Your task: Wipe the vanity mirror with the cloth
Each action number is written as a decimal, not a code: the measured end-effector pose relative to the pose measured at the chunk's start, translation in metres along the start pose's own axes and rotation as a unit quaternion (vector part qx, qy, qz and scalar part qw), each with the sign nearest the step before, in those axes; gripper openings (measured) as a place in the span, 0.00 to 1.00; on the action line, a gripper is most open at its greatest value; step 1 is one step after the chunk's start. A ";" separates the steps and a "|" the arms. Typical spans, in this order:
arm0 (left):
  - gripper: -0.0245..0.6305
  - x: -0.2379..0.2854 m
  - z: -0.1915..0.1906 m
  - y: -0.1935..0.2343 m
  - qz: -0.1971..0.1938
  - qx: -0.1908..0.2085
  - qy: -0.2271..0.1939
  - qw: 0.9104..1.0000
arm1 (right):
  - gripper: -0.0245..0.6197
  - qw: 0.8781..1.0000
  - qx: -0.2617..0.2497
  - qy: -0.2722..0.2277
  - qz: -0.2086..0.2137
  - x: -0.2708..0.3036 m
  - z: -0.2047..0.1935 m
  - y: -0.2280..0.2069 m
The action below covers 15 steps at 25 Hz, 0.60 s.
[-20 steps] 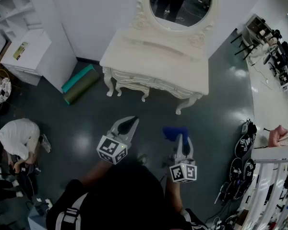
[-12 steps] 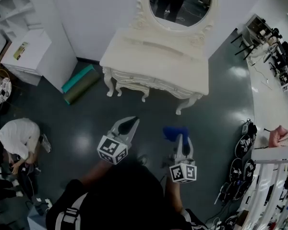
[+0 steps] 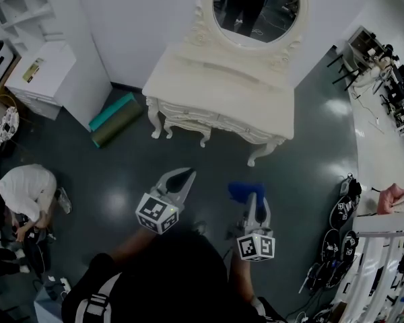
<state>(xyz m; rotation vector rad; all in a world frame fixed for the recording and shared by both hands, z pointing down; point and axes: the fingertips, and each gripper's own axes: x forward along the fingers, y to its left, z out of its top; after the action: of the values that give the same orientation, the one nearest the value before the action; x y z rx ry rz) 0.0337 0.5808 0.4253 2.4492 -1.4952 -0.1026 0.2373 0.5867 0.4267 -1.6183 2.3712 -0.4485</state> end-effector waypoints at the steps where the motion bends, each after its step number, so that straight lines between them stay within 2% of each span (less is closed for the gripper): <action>1: 0.05 0.002 0.001 -0.002 0.000 0.001 0.000 1.000 | 0.10 1.000 0.000 0.000 0.001 0.000 0.001 -0.002; 9: 0.05 0.022 0.002 -0.020 0.015 0.004 -0.006 1.000 | 0.10 1.000 -0.004 0.002 0.012 0.000 0.015 -0.030; 15: 0.05 0.043 -0.001 -0.036 0.031 0.009 -0.008 0.999 | 0.10 0.999 -0.006 0.009 0.036 0.007 0.024 -0.047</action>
<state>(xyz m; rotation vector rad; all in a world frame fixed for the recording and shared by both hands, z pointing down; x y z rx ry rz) 0.0844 0.5587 0.4207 2.4181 -1.5838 -0.0975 0.2843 0.5617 0.4223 -1.5351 2.4399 -0.4383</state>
